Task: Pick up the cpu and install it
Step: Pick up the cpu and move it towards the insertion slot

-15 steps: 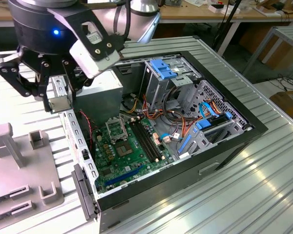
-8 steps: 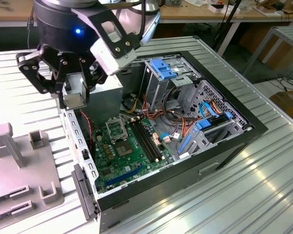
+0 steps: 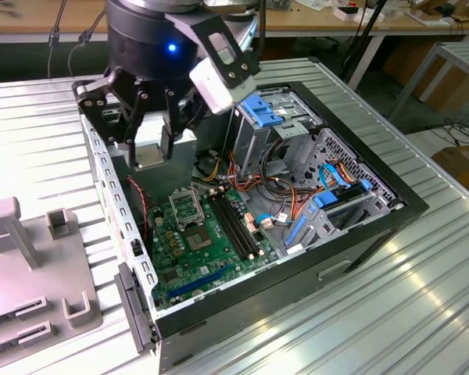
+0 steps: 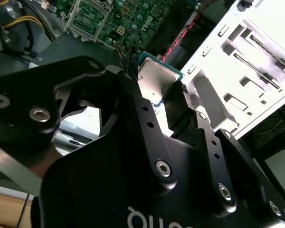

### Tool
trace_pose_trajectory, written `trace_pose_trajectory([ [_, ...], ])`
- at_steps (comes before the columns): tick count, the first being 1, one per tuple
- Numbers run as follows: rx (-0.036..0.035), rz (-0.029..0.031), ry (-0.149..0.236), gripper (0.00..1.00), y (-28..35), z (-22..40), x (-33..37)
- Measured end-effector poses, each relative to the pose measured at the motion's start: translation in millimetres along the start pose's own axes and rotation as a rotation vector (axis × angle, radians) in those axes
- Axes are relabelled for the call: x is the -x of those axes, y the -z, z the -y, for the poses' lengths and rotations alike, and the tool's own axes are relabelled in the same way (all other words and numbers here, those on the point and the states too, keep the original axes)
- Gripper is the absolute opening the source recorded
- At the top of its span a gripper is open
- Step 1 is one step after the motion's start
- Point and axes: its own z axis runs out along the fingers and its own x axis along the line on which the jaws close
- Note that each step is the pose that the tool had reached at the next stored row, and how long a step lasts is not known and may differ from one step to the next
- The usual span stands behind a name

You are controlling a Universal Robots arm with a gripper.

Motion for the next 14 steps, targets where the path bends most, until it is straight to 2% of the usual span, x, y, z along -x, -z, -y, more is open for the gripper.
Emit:
trace_pose_trajectory([
  [4,-0.0001,0.0,0.0,0.47,0.6,0.5,15.8],
  [5,0.0001,0.0001,0.0,0.47,0.8,0.7,22.6],
  [7,-0.0001,0.0,0.0,0.47,1.1,0.9,30.1],
  [8,0.0,0.0001,0.0,0.47,1.3,1.1,36.5],
  [12,-0.0001,0.0,0.0,0.47,1.9,1.6,52.9],
  [14,0.0,0.0001,0.0,0.47,2.3,2.0,66.4],
])
